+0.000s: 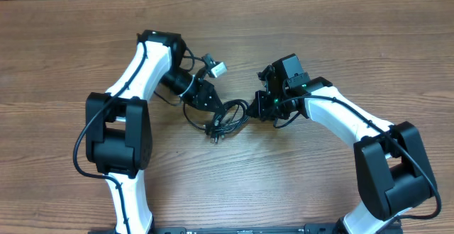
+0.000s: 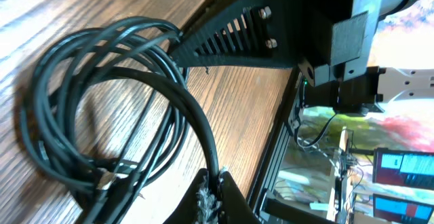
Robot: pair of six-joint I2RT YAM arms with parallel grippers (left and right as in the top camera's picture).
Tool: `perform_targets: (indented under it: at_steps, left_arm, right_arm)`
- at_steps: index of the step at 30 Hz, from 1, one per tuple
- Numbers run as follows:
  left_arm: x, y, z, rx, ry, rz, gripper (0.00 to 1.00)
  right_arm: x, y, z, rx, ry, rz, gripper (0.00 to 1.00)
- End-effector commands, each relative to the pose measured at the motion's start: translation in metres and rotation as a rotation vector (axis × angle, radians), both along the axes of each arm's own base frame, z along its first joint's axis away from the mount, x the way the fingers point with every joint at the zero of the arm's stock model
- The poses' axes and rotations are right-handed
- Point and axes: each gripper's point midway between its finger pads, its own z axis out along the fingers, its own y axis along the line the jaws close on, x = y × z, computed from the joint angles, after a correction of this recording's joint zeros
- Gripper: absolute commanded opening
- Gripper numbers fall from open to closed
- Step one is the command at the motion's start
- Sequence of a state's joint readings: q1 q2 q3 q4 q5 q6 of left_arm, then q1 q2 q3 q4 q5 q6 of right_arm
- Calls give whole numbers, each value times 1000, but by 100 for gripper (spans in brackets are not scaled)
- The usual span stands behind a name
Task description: Untangle cables
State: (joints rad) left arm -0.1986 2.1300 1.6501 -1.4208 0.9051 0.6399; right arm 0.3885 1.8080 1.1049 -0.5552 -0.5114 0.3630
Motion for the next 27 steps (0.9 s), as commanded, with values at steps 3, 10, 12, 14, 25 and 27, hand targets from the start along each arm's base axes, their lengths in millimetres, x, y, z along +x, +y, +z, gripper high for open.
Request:
perform_targets:
  at_steps: [3,10,12,14,25,27]
  left_arm:
    - [-6,-13,-4,-10,-16,-19,6]
    - [-21,-25,-23,10,-18,-67,26]
    - [-29,-27,-31,59,-31,-113,34]
    - [-35,-28,-37,108,-45,-154,37]
    - [-31,-20,-72,371,-67,-118,54]
    - [-32,-20,-73,371,-65,-119,53]
  right_arm:
    - [0,-5,-5,-37,19,-38,4]
    - [-7,-8,-7,-48,79,-77,4]
    - [-7,-8,-7,-47,80,-78,4]
    - [-8,-8,-7,-49,83,-78,4]
    - [-9,-8,-8,-45,115,-120,4]
    - [-9,-8,-8,-46,115,-121,4]
